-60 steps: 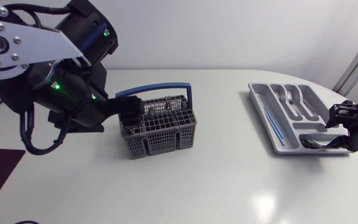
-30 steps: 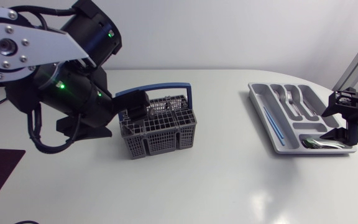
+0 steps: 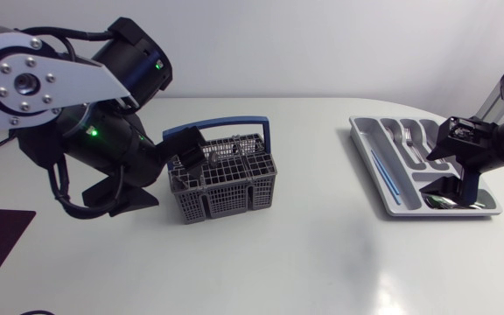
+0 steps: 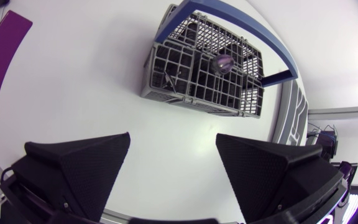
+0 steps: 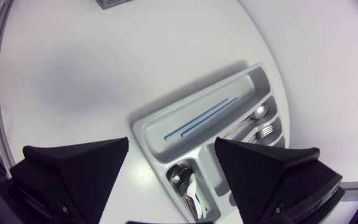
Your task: Unload the cutlery basket into the drawer organizer.
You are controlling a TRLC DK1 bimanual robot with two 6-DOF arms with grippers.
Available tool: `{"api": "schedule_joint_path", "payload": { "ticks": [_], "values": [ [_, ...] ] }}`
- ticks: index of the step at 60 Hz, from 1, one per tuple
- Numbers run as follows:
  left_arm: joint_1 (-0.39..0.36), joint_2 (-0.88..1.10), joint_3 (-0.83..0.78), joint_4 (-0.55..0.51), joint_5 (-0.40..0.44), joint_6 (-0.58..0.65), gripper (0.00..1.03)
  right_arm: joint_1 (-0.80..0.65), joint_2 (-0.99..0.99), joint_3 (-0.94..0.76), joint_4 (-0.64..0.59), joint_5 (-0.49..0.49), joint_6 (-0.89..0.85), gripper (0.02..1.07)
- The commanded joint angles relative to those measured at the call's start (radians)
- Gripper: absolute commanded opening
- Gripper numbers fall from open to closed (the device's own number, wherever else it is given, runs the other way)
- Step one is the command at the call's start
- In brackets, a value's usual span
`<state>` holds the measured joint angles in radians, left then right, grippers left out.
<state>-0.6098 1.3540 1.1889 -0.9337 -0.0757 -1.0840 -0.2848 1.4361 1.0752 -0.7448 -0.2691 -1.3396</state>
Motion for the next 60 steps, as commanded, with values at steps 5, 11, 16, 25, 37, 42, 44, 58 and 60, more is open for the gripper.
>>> {"api": "schedule_joint_path", "payload": {
  "ticks": [5,11,16,25,37,42,44,58,60],
  "values": [
    [0.004,0.022,-0.022,0.004,0.008,-0.128,0.97,0.079,-0.075,-0.075,-0.014,-0.012,0.132,1.02],
    [0.008,0.037,-0.009,0.003,0.007,-0.163,0.97,0.144,-0.131,-0.121,-0.014,-0.009,0.203,1.02],
    [0.016,0.053,0.002,0.003,0.005,-0.182,0.96,0.191,-0.157,-0.147,-0.014,-0.007,0.258,1.02],
    [0.028,0.085,0.020,0.003,0.004,-0.208,0.92,0.271,-0.192,-0.189,-0.002,-0.005,0.335,1.02],
    [0.044,0.122,0.040,0.006,0.001,-0.240,0.89,0.377,-0.238,-0.241,0.021,0.011,0.445,1.02],
    [0.050,0.132,0.046,0.009,-0.001,-0.254,0.81,0.426,-0.260,-0.265,0.035,0.021,0.490,1.02],
    [0.053,0.137,0.049,0.013,-0.006,-0.257,0.78,0.446,-0.264,-0.274,0.044,0.025,0.508,1.02],
    [0.058,0.175,0.061,0.049,-0.050,-0.274,0.69,0.542,-0.272,-0.319,0.088,0.048,0.585,1.02],
    [0.058,0.180,0.063,0.052,-0.059,-0.278,0.67,0.550,-0.272,-0.324,0.094,0.048,0.591,1.02]
  ]
}}
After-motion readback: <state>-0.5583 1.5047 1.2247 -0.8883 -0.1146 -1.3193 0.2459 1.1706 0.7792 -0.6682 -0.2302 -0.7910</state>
